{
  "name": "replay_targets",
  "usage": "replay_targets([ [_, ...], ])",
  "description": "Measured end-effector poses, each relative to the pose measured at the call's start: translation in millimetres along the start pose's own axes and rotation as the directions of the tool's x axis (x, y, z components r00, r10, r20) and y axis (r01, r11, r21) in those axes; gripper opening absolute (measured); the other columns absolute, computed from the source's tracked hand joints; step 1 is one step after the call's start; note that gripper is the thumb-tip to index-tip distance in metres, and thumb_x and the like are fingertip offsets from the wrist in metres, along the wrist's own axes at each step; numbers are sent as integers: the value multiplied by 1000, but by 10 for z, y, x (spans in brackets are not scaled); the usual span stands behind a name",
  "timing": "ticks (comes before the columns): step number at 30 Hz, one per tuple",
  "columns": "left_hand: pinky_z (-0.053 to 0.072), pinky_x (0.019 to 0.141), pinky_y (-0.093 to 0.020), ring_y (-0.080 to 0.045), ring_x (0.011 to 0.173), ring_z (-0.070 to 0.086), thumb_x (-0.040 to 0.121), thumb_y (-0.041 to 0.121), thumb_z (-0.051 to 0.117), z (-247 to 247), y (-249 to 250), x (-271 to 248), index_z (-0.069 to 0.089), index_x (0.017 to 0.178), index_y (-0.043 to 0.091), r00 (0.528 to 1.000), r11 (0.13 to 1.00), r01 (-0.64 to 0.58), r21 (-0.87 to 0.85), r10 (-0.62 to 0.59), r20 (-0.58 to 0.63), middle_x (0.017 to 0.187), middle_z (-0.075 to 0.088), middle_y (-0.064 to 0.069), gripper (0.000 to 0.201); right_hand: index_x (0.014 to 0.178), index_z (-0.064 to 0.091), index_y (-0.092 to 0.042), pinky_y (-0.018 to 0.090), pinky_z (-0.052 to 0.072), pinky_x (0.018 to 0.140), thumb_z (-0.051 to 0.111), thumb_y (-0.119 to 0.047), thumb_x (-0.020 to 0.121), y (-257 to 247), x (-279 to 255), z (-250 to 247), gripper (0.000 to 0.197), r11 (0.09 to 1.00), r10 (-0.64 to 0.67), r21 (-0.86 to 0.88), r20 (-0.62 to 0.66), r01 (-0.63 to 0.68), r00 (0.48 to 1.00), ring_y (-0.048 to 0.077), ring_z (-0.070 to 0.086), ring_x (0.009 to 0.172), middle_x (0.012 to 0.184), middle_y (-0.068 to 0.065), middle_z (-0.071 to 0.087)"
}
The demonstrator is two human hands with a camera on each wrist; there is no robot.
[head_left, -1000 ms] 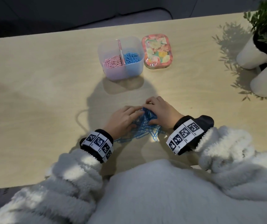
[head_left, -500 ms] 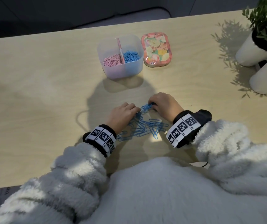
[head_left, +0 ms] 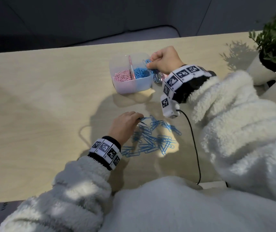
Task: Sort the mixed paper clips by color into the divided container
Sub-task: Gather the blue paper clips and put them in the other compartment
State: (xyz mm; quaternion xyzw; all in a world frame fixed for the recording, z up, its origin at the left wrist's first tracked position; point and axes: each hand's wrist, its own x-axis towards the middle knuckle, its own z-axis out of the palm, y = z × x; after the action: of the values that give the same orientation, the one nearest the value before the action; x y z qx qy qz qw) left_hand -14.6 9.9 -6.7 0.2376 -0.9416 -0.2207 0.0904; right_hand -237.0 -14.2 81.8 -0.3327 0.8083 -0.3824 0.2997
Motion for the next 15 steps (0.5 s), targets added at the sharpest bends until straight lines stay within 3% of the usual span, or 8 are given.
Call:
replay_targets([
  [1,53,71,-44,-34,90,64,91,24,43,-26,8,27,64,105,9,1000,1000,7,-27,-8,-22,98,69,-13,29,71,64,-12,26,53,67,79,-11,69,-43,84,35,15,999,29,20,-16,-29,999,9,54,58,64,-3,58],
  [4,50,71,-39,-33,87,64,91,23,45,-130,63,151,63,105,8,995,995,39,-93,-47,-92,98,69,-14,27,87,69,-11,5,46,52,72,-23,79,-91,208,98,14,994,48,-98,5,-47,999,5,53,55,73,-1,65],
  [5,45,72,-35,-33,86,63,91,18,48,-175,84,211,62,105,7,991,992,55,-110,-67,-118,98,68,-15,23,91,70,-7,2,48,59,66,-23,84,-99,218,116,18,991,51,-126,16,-49,999,9,57,59,81,3,69],
  [7,39,71,-27,-31,86,63,90,12,52,-283,123,364,63,104,6,979,987,73,-143,-98,-177,98,69,-15,19,98,69,2,26,55,87,57,-20,87,-100,233,155,27,992,76,-97,14,-75,997,16,62,75,96,12,72],
  [8,40,73,-27,-30,87,63,90,12,52,-345,148,449,63,104,7,973,983,87,-161,-119,-197,99,69,-14,18,100,68,3,37,54,91,55,-19,87,-90,231,161,29,995,84,-65,21,-82,996,19,61,80,96,13,71],
  [10,42,78,-28,-28,91,62,90,11,52,-456,182,646,64,105,7,961,975,113,-190,-156,-227,102,69,-13,20,96,66,6,40,55,85,53,-13,86,-64,154,111,25,997,79,17,50,-80,996,21,57,77,84,13,61],
  [13,41,84,-32,-29,97,60,91,11,47,-586,202,989,62,109,8,947,966,174,-192,-217,-237,107,67,-14,24,67,55,3,35,50,62,49,-2,85,102,-40,-27,19,976,38,210,53,-49,998,22,50,65,71,16,49],
  [15,40,85,-34,-31,99,58,90,11,46,-629,183,1217,61,110,8,944,951,218,-220,-263,-199,107,66,-14,25,60,56,4,40,54,69,54,-6,83,324,-159,-117,25,976,44,212,28,-49,999,23,57,66,71,17,56],
])
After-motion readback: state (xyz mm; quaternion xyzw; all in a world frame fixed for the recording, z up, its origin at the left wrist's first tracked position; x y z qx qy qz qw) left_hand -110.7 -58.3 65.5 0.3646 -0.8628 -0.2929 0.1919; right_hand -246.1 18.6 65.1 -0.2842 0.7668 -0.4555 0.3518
